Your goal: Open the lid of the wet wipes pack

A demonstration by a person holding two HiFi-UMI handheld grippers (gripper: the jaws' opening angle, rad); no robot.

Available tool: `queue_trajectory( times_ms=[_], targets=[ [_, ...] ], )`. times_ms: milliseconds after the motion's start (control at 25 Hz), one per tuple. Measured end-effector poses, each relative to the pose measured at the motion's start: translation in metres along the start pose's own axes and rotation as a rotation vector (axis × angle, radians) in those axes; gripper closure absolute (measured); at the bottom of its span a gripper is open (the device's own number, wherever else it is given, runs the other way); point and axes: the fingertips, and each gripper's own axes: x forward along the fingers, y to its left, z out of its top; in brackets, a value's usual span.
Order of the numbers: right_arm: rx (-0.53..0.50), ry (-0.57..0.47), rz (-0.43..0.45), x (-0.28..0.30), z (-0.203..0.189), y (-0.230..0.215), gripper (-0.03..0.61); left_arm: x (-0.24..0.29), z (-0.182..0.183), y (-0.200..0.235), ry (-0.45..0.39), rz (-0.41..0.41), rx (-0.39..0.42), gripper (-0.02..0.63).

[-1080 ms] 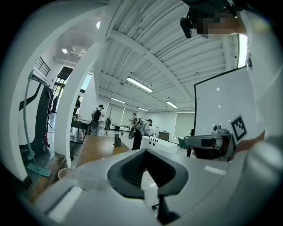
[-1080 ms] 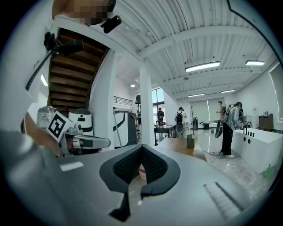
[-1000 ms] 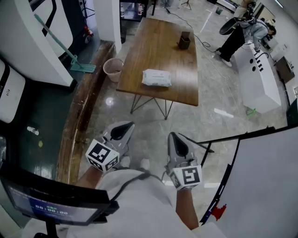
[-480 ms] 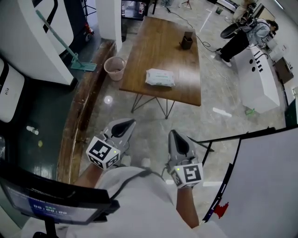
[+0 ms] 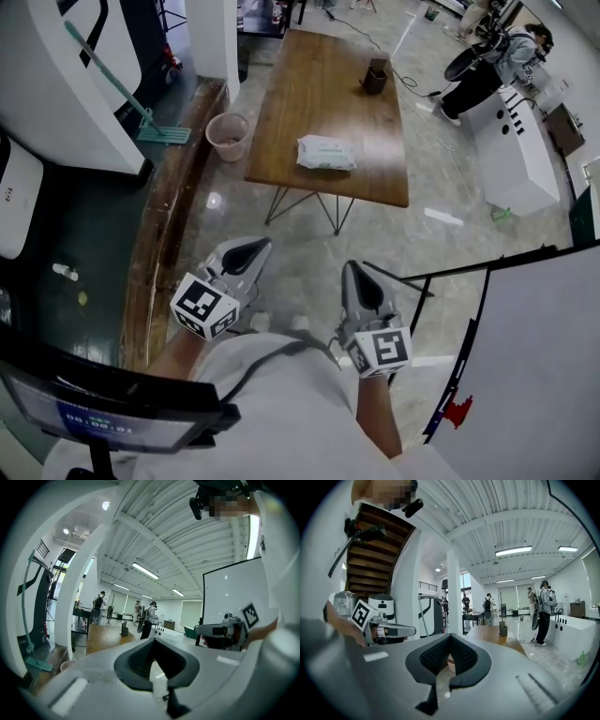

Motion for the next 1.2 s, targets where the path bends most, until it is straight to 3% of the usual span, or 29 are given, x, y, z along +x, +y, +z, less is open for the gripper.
queue_trajectory(
  times_ms=[360, 800, 1200],
  targets=[
    [-0.006, 0.029, -0.055, 0.004, -0.007, 0.002, 0.569, -0.012, -0.004, 0.015, 0.014, -0.026, 0.013, 0.608],
    [-0.012, 0.023, -0.031, 0.026, -0.003, 0.007, 0.570, -0.011, -0.007, 0.033, 0.020, -0.017, 0.009, 0.609],
    [-0.004, 0.022, -0.012, 0.049, -0.006, -0.016, 0.569, 0.010, -0.005, 0.050, 0.020, 0.009, 0.009, 0.608]
  ],
)
